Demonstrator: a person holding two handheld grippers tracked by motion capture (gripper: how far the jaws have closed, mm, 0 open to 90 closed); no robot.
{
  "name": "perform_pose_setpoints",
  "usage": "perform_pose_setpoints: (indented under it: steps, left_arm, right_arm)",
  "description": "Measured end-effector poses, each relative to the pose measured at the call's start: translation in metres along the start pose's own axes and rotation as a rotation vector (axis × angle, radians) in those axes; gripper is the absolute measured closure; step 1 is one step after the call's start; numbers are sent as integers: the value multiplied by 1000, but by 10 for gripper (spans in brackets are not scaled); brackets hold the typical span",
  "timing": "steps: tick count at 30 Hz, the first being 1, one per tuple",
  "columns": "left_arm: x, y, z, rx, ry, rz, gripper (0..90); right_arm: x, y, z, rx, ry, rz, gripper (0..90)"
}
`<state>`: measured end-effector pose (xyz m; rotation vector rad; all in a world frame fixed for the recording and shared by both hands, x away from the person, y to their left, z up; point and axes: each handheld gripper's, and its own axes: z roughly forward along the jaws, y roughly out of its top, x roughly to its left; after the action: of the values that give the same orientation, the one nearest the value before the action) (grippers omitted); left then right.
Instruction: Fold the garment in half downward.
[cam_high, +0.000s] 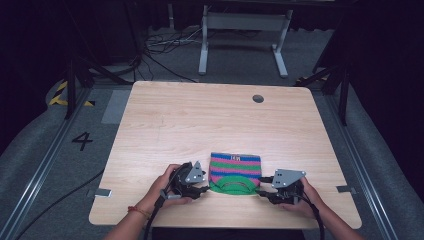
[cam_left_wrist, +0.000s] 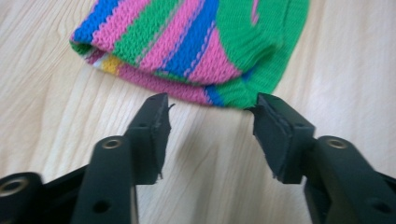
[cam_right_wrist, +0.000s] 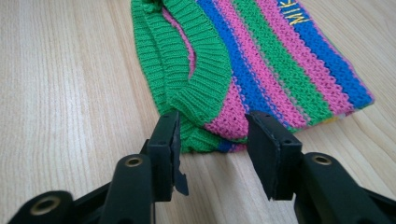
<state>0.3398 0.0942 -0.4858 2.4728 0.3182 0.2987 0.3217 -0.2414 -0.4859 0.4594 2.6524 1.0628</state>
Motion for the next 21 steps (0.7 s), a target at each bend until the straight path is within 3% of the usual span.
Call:
perform_pose_setpoints:
  steps: [2, 9, 18, 21]
  left_arm:
    - [-3, 3, 1, 14, 9, 18, 412]
    - [-3, 5, -5, 2, 31, 8, 313]
    - [1, -2, -23, 41, 68, 18, 236]
    - [5, -11, -32, 53, 86, 10, 229]
  right_arm:
    - [-1, 1, -2, 7, 11, 8, 492]
    - [2, 5, -5, 40, 5, -13, 402]
    - [-7, 4, -22, 54, -54, 15, 299]
    - [-11, 1, -31, 52, -96, 37, 282]
